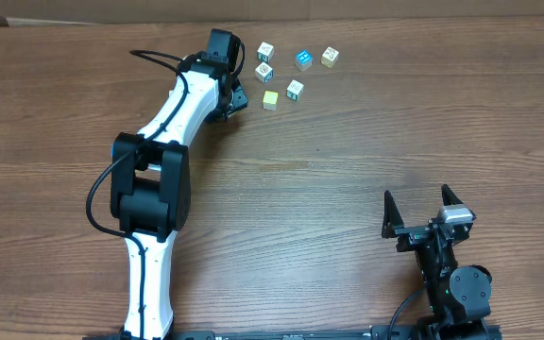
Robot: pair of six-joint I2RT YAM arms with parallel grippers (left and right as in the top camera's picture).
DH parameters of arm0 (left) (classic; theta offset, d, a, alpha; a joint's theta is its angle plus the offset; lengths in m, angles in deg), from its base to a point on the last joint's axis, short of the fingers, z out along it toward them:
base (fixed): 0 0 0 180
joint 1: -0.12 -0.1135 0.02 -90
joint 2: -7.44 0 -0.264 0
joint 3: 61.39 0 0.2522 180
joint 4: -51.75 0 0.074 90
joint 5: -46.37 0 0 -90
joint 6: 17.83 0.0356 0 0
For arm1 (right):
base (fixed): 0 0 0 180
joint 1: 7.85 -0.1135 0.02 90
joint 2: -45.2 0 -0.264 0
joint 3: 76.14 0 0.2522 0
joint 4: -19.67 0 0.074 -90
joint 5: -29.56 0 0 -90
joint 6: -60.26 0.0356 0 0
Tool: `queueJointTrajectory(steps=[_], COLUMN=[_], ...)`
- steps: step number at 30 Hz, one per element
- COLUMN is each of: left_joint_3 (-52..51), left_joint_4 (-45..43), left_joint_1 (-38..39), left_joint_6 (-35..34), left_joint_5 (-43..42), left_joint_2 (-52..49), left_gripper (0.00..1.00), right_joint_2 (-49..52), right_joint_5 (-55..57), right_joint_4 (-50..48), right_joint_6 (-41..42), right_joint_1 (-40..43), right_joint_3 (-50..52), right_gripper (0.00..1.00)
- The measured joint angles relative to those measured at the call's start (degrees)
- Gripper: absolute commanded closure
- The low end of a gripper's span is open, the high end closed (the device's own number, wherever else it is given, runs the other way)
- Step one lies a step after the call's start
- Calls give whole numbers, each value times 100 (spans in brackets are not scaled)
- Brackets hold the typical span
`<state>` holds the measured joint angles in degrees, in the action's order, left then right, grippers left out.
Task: Form a tower
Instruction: 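Lower the left gripper and close it on the umbrella-picture block, then lift the umbrella block and carry it left toward the stack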
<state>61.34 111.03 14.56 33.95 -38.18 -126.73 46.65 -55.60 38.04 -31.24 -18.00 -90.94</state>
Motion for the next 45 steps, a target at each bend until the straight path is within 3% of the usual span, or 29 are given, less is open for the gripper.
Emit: queueJointTrajectory(steps=[6, 12, 14, 19, 26, 45], left_joint_3=[-2, -9, -9, -9, -9, 70], left_joint_4=[-15, -9, -4, 4, 42, 2527], left_joint_1=[0, 0, 0, 0, 0, -4], left_joint_6=[107, 527, 634, 767, 1137, 2308], left_joint_5=[2, 22, 24, 39, 31, -839], left_joint_2=[0, 0, 0, 0, 0, 0], left_gripper=[64, 62, 53, 67, 69, 70], right_joint_2=[0, 0, 0, 0, 0, 0], right_joint_5=[-2, -2, 0, 0, 2, -2], right_joint_4=[-2, 0, 2, -2, 0, -2], right_joint_6=[0, -2, 0, 2, 0, 2], right_joint_1=[0, 0, -2, -2, -2, 0], right_joint_3=[0, 0, 0, 0, 0, 0], right_gripper=[0, 0, 0, 0, 0, 0])
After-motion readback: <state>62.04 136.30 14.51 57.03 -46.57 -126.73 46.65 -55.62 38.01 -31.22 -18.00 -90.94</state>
